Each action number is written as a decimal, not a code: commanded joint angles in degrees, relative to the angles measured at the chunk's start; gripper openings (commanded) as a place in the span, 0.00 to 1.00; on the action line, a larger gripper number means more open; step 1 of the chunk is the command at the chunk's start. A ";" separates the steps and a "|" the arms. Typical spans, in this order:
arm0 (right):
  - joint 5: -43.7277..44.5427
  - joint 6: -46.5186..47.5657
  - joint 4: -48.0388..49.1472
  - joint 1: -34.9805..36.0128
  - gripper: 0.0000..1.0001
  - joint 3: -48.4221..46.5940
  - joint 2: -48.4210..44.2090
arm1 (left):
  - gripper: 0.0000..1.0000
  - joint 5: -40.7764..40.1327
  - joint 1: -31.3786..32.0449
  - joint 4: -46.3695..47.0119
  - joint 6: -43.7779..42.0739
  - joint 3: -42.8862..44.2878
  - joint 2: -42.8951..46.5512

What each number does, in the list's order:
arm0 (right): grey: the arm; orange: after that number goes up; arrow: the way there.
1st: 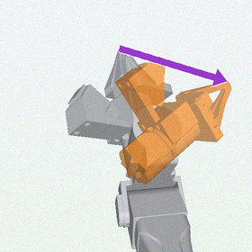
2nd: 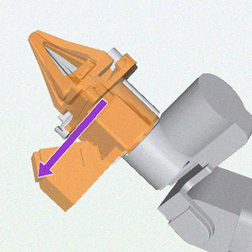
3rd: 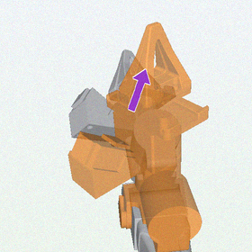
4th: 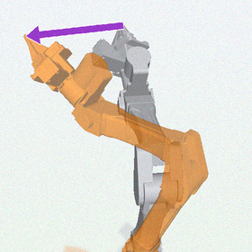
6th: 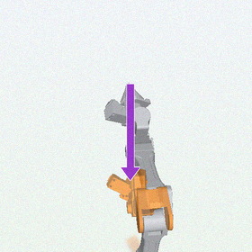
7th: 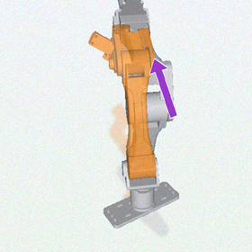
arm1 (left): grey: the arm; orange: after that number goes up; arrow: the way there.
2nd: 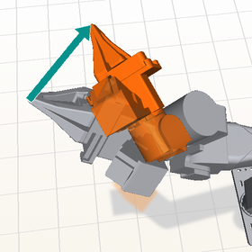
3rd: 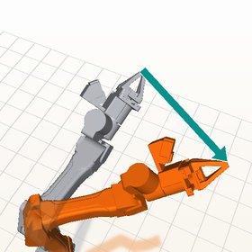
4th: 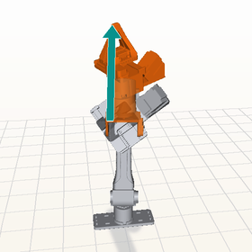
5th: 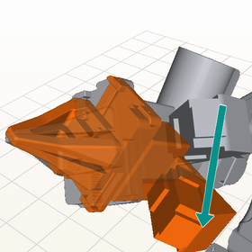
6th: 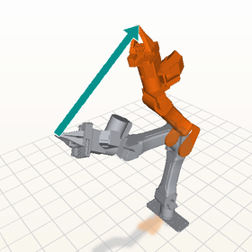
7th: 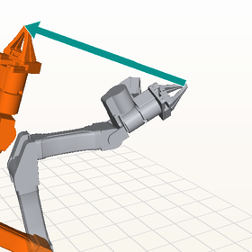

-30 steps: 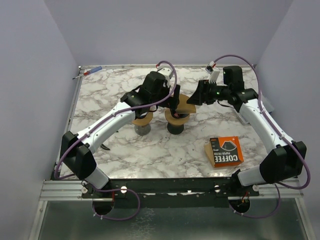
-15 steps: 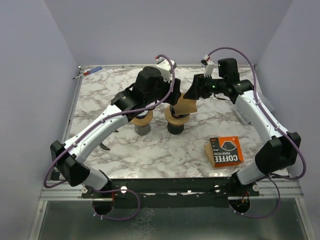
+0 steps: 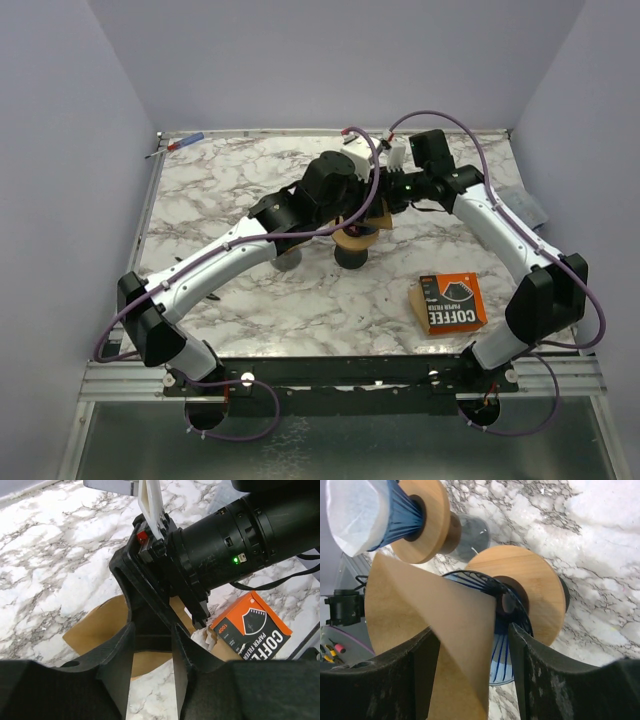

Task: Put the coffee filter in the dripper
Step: Place the coffee filter in the coffee dripper.

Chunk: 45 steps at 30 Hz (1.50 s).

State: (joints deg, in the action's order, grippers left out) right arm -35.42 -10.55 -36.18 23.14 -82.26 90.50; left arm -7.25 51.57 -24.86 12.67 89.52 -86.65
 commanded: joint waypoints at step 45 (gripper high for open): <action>3.84 -0.62 -4.16 -2.77 0.66 -6.18 -0.02 | 0.43 -12.79 0.07 0.30 4.26 -7.83 0.41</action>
State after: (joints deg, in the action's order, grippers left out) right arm -32.73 -11.97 -39.05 21.19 -88.07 90.32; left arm -21.41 51.81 -23.55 16.82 78.91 -85.54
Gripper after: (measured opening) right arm 0.652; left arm 0.347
